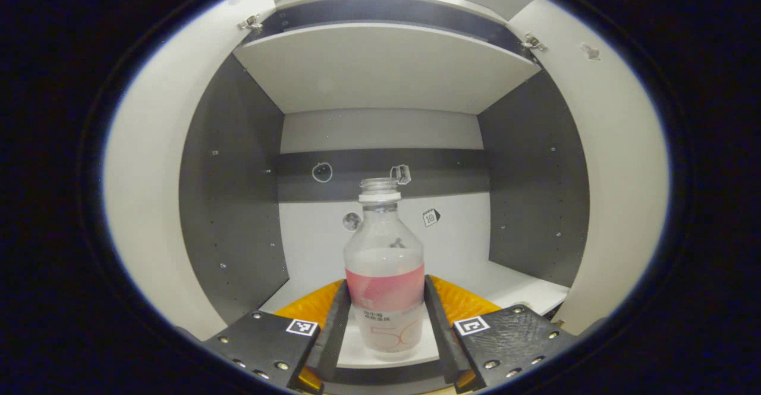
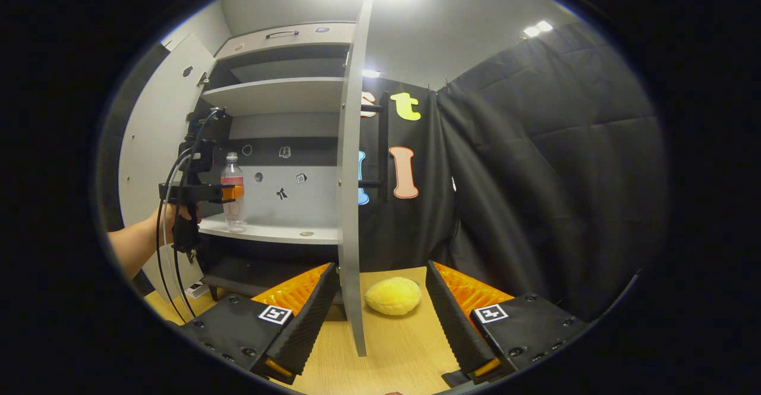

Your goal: Grasp the bottle in the cabinet with the left hand and place it on the coaster, then close the right door with the right hand and the left door with the left hand.

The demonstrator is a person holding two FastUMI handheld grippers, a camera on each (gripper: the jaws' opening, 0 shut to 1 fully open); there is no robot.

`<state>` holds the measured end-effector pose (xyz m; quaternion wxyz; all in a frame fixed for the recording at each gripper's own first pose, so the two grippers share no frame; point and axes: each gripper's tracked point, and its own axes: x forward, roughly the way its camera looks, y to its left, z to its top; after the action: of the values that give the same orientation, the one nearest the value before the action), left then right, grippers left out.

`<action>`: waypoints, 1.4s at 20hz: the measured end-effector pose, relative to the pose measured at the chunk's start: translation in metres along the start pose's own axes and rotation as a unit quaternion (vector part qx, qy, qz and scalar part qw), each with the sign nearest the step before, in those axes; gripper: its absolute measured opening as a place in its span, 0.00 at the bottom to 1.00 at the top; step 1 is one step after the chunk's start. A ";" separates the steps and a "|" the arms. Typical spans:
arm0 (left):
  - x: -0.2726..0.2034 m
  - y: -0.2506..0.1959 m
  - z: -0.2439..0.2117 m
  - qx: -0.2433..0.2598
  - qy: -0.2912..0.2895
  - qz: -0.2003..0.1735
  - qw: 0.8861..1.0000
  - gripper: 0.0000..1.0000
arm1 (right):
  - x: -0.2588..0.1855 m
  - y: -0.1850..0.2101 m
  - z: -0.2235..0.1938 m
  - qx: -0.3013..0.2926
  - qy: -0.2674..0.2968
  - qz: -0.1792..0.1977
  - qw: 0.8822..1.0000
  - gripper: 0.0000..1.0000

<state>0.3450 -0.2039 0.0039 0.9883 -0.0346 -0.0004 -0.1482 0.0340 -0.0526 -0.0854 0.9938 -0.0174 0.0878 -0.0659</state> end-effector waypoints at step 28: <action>-0.235 -0.024 -0.102 -0.001 0.013 -0.002 1.000 0.68 | -0.055 0.020 -0.015 -0.026 0.001 0.107 0.994 0.95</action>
<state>0.1126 -0.1652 -0.0984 0.9879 -0.0336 0.0124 -0.1510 -0.0202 -0.0252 -0.0914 0.9943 -0.0333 0.0919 0.0426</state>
